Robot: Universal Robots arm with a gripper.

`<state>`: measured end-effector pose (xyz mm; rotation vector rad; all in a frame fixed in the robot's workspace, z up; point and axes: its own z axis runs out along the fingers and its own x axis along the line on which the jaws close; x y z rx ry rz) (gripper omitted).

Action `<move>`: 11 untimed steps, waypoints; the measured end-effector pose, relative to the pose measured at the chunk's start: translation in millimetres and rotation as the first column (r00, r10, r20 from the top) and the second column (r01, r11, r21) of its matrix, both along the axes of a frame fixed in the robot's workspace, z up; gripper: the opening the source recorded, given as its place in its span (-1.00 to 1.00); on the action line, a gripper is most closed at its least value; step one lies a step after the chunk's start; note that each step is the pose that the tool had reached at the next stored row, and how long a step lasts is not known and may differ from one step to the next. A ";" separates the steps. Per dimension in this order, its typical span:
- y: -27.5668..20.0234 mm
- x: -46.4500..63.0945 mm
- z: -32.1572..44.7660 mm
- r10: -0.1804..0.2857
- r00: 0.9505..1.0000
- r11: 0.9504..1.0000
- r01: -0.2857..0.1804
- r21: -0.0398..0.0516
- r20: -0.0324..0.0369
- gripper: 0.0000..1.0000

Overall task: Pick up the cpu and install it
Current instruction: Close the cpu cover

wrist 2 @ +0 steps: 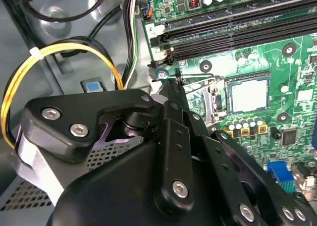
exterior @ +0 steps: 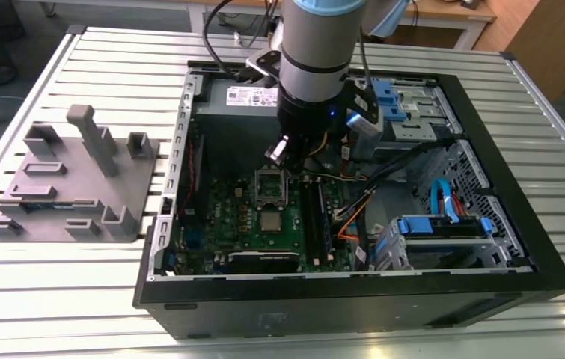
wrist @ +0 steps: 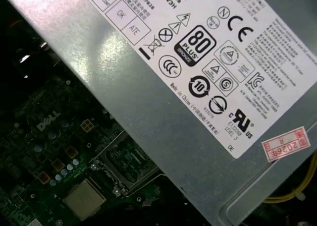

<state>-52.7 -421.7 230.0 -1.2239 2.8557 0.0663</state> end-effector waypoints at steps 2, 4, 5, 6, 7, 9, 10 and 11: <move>0.1 0.6 -0.8 -0.017 1.000 1.000 0.017 0.000 0.000 -0.79; 0.8 0.8 -1.5 -0.029 1.000 1.000 0.029 0.000 0.000 -0.79; 1.4 0.9 -1.9 -0.034 0.999 0.999 0.034 0.000 0.000 -0.79; 2.2 1.0 -2.2 -0.038 0.999 0.999 0.038 0.000 0.000 -0.79; 2.7 1.2 -2.8 -0.042 0.999 0.999 0.042 0.000 0.000 -0.79; 3.3 1.9 -3.7 -0.053 0.999 0.999 0.053 0.000 0.000 -0.79; 3.9 2.0 -4.1 -0.057 0.998 0.998 0.057 0.000 0.000 -0.79; 4.2 2.0 -4.4 -0.059 0.998 0.998 0.059 0.000 0.000 -0.79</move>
